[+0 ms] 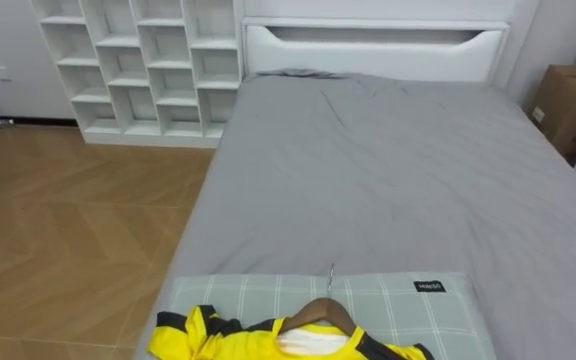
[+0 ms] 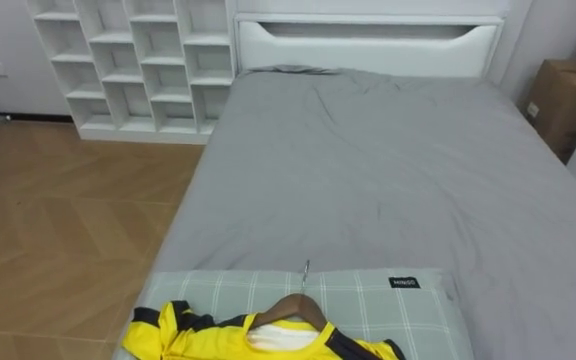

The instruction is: Hang clothes

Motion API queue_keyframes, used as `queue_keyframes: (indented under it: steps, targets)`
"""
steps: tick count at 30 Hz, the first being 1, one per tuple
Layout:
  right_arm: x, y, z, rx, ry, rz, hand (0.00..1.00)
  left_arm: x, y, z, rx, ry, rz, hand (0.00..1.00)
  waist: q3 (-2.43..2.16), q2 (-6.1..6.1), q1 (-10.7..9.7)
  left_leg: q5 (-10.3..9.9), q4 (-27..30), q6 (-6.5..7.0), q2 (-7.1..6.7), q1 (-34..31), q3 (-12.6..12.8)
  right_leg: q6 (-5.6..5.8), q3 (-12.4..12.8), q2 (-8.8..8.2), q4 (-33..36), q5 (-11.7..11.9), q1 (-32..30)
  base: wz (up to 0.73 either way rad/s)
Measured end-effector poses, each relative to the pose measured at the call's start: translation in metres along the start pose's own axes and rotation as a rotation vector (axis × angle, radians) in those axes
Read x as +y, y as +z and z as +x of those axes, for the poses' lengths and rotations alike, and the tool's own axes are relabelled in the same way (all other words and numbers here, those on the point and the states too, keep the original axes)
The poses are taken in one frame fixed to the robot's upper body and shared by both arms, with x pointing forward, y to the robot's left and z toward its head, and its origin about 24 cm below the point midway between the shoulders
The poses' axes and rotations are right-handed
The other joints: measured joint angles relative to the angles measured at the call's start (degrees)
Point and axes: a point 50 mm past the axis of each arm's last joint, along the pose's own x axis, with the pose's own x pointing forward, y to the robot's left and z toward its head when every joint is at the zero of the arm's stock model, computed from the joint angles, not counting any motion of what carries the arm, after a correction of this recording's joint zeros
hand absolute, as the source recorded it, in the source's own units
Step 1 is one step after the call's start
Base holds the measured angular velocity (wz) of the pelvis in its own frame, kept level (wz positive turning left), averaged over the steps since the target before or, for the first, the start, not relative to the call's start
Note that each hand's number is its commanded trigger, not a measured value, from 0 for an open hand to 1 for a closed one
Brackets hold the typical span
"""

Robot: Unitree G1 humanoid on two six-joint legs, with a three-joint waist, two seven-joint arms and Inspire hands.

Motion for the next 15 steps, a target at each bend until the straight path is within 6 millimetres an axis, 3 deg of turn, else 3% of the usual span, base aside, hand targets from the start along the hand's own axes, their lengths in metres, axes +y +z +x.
queue_keyframes:
  steps: [9,15]
  targets:
    - [0.000,0.003,0.000,-0.035,-0.007,0.004,0.00,-0.014,0.042,-0.006,-0.249,0.072,0.028,0.00,-0.22,-0.42,-0.26,0.02,0.06,-0.04,-0.13,0.16,-0.58,0.00,-0.40,0.01,-0.14,0.00,0.39,0.03]
    - [0.002,0.004,0.000,-0.043,-0.008,0.011,0.00,-0.031,0.067,-0.020,-0.460,0.069,0.148,0.00,-0.19,-0.49,-0.45,0.02,0.07,-0.04,-0.21,-0.10,-0.90,0.00,-0.55,0.00,-0.21,0.00,0.26,0.02]
